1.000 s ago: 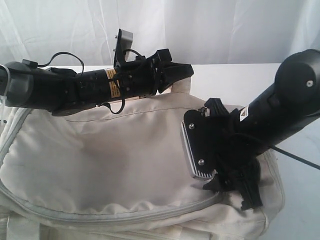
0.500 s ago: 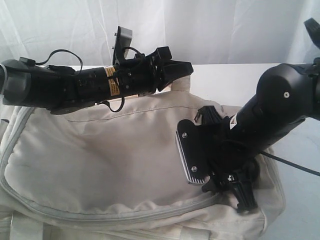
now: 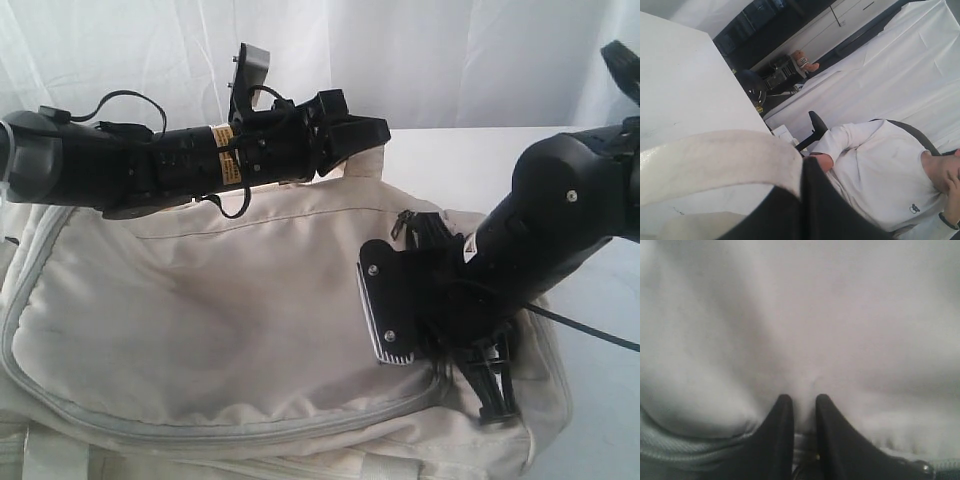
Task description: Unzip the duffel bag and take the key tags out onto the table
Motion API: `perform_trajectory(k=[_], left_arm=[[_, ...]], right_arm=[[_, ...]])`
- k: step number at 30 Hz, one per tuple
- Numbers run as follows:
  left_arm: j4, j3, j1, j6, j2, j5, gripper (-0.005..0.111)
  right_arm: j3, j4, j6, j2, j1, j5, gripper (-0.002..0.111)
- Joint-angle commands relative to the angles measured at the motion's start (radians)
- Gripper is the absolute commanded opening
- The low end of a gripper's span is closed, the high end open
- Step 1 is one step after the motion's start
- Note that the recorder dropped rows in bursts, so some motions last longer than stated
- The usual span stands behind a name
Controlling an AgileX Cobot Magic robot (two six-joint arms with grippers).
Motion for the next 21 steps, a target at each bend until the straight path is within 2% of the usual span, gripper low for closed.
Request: perform_trajectory(k=[1, 8, 15, 18, 21], left_arm=[[-0.029, -0.024, -0.004, -0.005, -0.045, -0.124, 0.0], [-0.029, -0.024, -0.004, 0.013, -0.045, -0.124, 0.0], [-0.029, -0.024, -0.004, 0.013, -0.045, -0.124, 0.0], [-0.029, -0.024, -0.004, 0.013, -0.045, -0.124, 0.0], [-0.029, -0.024, -0.004, 0.013, -0.045, -0.124, 0.0]], right_arm=[[0.0, -0.039, 0.059, -0.035, -0.001, 0.008, 0.009], [0.0, -0.039, 0.204, -0.154, -0.001, 0.04, 0.0], [0.0, -0.039, 0.212, -0.201, -0.001, 0.14, 0.0], [0.0, -0.039, 0.295, -0.201, -0.001, 0.13, 0.001], [0.0, -0.036, 0.385, -0.201, -0.001, 0.107, 0.008]])
